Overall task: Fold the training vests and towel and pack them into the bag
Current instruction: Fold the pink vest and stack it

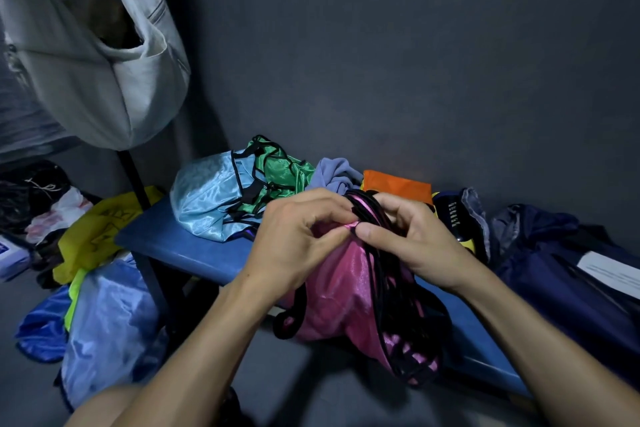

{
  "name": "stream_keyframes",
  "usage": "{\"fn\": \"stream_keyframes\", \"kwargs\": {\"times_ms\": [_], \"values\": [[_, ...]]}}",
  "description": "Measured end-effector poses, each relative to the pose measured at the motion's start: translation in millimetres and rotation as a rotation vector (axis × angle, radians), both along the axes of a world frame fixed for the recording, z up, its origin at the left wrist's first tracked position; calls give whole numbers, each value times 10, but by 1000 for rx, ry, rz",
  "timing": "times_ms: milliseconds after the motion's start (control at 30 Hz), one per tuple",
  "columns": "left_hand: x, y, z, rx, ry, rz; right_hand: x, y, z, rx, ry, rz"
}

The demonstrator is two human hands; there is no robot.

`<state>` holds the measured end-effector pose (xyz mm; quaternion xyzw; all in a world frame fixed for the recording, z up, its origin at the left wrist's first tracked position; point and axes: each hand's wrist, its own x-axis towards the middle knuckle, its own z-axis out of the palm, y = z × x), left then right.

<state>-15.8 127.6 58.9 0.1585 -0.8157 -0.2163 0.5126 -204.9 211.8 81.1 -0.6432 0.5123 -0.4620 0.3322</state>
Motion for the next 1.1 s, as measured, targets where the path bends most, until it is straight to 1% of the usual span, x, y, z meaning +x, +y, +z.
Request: {"fn": "stream_keyframes", "kwargs": {"times_ms": [167,333,433,567,700,767,900,1033,1100], "values": [[-10,2,5,18,16,-18,-62,-7,-2,17,17,23],[-22,15,29,41,45,-45,-52,-2,16,61,-108,-3],[-43,2,19,92,53,-59,-17,7,22,79,-136,-8],[-54,7,17,130,54,-61,48,43,67,24,-46,-15],[-60,12,23,171,38,-108,44,55,51,-36,-18,-44],[-48,4,37,235,45,-151,25,49,11,-61,29,-63],[-22,-20,62,450,18,-221,20,46,-10,-74,72,-66],[-9,-31,110,621,-27,-203,59,84,21,-101,133,-12],[-8,-42,125,639,-55,-181,60,89,-3,-105,163,-13]]}}
